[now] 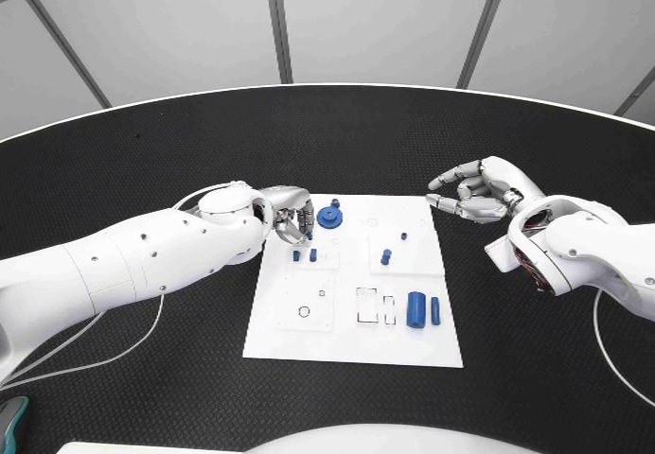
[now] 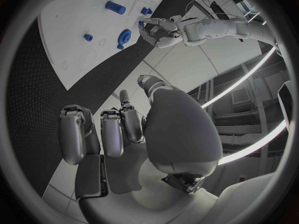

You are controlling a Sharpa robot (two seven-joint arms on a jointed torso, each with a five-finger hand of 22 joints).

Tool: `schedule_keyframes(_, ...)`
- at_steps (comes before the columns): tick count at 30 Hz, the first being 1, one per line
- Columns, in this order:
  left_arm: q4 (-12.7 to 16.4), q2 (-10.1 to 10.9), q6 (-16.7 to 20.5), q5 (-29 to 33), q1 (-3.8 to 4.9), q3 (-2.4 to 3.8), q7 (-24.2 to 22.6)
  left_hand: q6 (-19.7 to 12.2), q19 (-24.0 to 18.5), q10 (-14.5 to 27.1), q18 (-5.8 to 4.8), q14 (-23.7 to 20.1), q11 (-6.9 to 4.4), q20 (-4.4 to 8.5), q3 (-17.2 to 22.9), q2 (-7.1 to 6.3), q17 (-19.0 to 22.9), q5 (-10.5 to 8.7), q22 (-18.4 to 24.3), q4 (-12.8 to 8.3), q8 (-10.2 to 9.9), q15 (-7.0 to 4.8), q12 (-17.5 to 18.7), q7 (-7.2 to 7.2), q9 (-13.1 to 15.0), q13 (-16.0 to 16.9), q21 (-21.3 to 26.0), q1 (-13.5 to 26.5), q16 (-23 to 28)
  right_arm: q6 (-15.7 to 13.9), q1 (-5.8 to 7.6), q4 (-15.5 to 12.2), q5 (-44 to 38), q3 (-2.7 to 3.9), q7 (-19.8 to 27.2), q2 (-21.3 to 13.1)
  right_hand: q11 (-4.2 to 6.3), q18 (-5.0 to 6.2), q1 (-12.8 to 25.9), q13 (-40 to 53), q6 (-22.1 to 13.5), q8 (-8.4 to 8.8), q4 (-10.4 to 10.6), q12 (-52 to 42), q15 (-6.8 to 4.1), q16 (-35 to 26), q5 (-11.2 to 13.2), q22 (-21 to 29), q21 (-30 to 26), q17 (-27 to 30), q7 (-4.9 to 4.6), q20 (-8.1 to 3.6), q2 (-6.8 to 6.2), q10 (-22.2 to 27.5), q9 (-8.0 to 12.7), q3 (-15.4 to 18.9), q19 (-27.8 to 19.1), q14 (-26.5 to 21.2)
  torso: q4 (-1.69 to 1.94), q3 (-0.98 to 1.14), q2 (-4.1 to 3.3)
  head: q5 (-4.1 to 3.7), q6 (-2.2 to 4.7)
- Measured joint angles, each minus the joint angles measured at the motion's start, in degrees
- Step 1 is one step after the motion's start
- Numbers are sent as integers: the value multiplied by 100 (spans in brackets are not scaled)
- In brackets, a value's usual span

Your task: Assemble the parts on the task board

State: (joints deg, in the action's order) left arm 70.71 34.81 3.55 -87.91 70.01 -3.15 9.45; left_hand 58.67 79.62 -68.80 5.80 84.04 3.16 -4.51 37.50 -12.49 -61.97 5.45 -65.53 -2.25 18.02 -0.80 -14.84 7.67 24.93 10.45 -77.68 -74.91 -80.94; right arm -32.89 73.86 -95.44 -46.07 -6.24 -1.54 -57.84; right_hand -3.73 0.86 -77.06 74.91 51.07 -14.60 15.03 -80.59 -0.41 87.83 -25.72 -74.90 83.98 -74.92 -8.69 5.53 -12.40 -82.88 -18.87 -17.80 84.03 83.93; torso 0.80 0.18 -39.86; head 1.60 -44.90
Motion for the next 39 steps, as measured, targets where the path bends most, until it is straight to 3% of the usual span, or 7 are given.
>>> schedule_keyframes(14,-40,5,7,80,0,0,33,-293,-39,-18,0,0,63,-39,-43,-16,11,0,26,-43,-248,0,151,84,-30,32,24,-17,0,-1,0,3,0,0,-6,-1,0,0,0,0,0,0,0,0,0,0,0,-3,0,1,0,0,0,0,14,-33,0,0,3,0,0,-11,-9)
schedule_keyframes(21,-50,35,-9,83,0,0,62,-310,-39,-18,0,0,63,-39,-43,-22,11,0,30,-43,-254,0,153,102,-30,38,24,-22,0,22,0,11,0,0,-36,-10,6,13,-30,0,0,0,-10,198,0,-60,0,-4,-103,1,0,0,-30,142,24,-42,0,0,5,-2,0,-20,-12)
schedule_keyframes(22,-48,46,-3,84,0,0,62,-310,-39,-18,0,0,63,-39,-43,-22,11,0,30,-43,-254,0,153,102,-30,38,24,-22,0,30,0,16,0,0,-44,-11,2,91,-47,-15,0,0,-17,505,0,-166,0,-4,-194,1,0,0,-45,358,30,-83,0,0,4,-2,0,-21,-12)
schedule_keyframes(25,-30,93,70,85,0,0,27,-310,-39,-18,0,0,63,-39,-43,-22,11,0,29,-43,-279,0,153,102,-30,38,24,-22,0,78,0,47,-20,0,-79,-11,5,91,-138,-774,-3,0,-40,1590,-18,-352,54,-4,-450,1,1,-33,-72,983,35,-187,-8,18,4,-5,1,-25,0)
schedule_keyframes(30,49,210,318,236,0,0,-110,-310,-39,-19,0,-21,63,-39,-43,-22,11,0,58,-43,-291,21,153,103,-30,38,47,-22,0,299,0,156,-436,0,-202,20,-47,269,-393,-2988,0,-52,-71,4332,-39,-717,389,-4,-981,76,36,-95,-106,2198,28,-589,-51,-3,3,-10,12,-38,42)
schedule_keyframes(33,136,334,506,524,2,1,-223,-327,-60,-19,0,-21,63,-59,-43,-22,16,0,95,-43,-291,21,187,119,-29,38,68,-22,0,533,0,259,-957,0,-307,58,14,270,-483,-4118,116,-93,-145,5564,-48,-799,555,-4,-1136,152,29,-82,-196,2181,-3,-844,-63,5,-1,-13,20,-61,74)
schedule_keyframes(39,330,648,827,1626,29,4,-491,-350,-154,42,-1,-42,124,-80,-43,-22,96,0,295,-43,-333,42,256,143,-35,38,174,-22,0,1000,-1,399,-2248,1,-491,168,1,270,-505,-4859,249,-118,-281,6311,-47,-831,726,-3,-1178,162,80,-82,-218,2119,-23,-993,-63,5,-10,-7,38,-190,140)
